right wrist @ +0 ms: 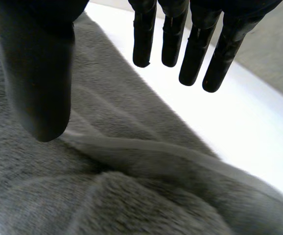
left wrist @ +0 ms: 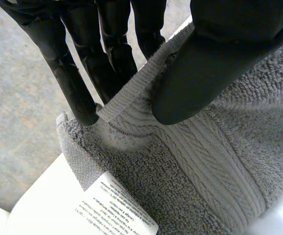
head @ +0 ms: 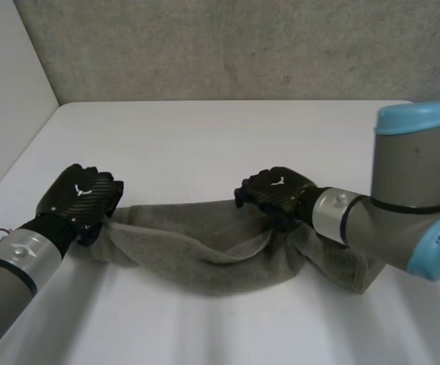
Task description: Fold the towel.
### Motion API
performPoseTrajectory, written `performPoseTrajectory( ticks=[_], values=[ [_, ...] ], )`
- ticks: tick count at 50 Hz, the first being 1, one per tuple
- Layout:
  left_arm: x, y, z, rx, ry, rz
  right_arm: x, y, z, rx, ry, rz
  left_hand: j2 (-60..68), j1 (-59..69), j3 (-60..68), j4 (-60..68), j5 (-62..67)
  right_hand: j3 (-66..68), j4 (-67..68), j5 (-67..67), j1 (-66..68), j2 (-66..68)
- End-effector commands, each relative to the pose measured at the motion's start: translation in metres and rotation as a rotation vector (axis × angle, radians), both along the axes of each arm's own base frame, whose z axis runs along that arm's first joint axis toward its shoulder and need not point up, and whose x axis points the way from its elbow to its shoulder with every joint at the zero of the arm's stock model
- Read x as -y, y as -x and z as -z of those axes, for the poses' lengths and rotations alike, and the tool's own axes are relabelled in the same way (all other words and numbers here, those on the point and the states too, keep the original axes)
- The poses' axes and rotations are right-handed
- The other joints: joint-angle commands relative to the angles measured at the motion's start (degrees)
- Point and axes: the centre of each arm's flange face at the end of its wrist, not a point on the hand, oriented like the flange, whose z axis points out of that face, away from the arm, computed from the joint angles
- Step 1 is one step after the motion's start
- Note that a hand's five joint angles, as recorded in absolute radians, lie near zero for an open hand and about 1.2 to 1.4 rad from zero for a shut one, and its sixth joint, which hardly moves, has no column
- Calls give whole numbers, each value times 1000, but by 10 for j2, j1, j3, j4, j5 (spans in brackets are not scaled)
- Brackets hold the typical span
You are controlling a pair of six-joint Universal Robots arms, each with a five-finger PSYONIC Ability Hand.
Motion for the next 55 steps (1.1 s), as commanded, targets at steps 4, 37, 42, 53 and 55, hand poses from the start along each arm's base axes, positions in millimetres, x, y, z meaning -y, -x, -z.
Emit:
performPoseTrajectory(
  ticks=[4,37,42,53,55],
  values=[
    [3,-13,-14,-9,51,-53,1,-16,20,-88,-108,-59,103,132,104,103,119,-8,-7,14,-10,-13],
    [18,-23,-19,-13,74,-92,47,-9,39,-198,49,-7,103,132,104,103,119,291,291,313,288,286],
    [28,-22,-20,-15,91,-90,58,-6,28,-181,90,16,103,132,104,103,119,554,554,575,551,549],
    [117,26,-94,-184,418,-16,113,-15,-128,96,678,172,103,132,104,103,119,554,554,575,551,549],
    [132,31,-122,-253,495,-32,116,-14,-163,177,805,212,103,132,104,103,119,554,554,575,551,549]
  ],
)
